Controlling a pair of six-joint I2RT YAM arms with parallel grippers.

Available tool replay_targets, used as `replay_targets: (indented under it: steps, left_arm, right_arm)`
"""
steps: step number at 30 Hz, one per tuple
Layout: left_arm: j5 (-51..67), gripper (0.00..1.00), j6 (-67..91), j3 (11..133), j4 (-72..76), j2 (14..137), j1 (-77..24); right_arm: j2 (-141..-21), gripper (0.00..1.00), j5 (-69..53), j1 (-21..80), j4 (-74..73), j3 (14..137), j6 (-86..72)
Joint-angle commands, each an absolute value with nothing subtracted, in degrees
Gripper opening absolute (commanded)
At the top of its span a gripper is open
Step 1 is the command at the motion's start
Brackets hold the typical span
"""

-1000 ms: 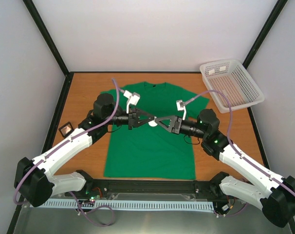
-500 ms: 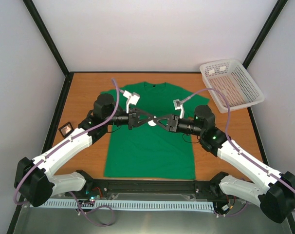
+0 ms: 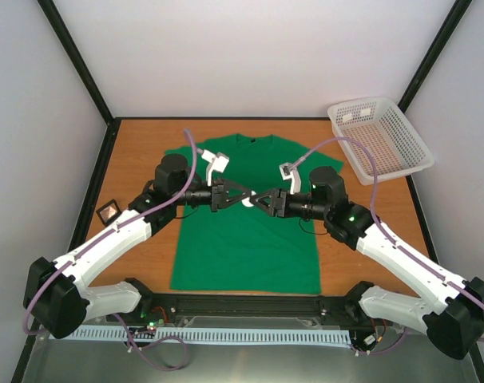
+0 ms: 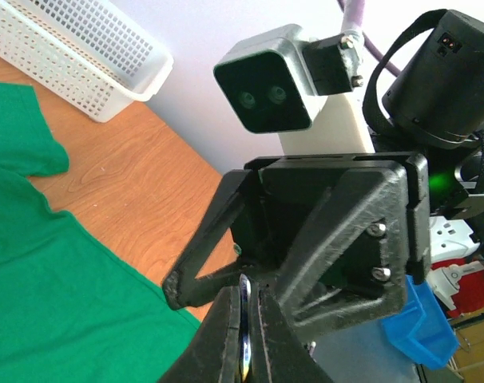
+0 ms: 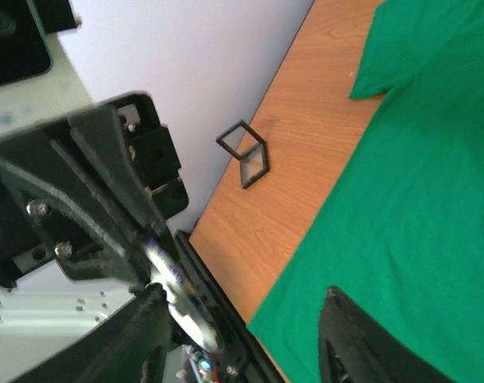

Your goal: Pin the brooch onto the clothing

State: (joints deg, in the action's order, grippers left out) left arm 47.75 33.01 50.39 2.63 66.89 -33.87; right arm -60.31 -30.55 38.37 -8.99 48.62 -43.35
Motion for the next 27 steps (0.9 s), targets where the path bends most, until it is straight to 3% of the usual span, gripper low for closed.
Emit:
replay_targets:
  steps: [1, 5, 10, 17, 27]
  left_arm:
    - [47.56, 0.01, 29.80, 52.36, 0.74, 65.93, -34.79]
    - [43.17, 0.01, 24.38, 52.67, -2.44, 65.34, -34.80]
    - [39.31, 0.01, 19.47, 52.55, -3.36, 64.22, -34.80]
    - [44.85, 0.01, 20.50, 50.83, 1.74, 61.89, -34.78]
    - [51.18, 0.01, 24.88, 52.25, 1.86, 63.78, -34.80]
  right_arm:
    - [-56.14, 0.58, -29.33, 38.98, -16.05, 49.51, -38.52]
    - [-50.36, 0.82, -28.60, 38.65, -22.59, 49.87, -33.37]
    - [-49.39, 0.83, -26.54, 36.79, -24.78, 50.27, -29.78]
    - [-56.37, 0.51, -39.41, 36.11, -6.52, 48.06, -36.53]
    - [-59.76, 0.25, -47.51, 36.14, 2.23, 46.53, -37.63]
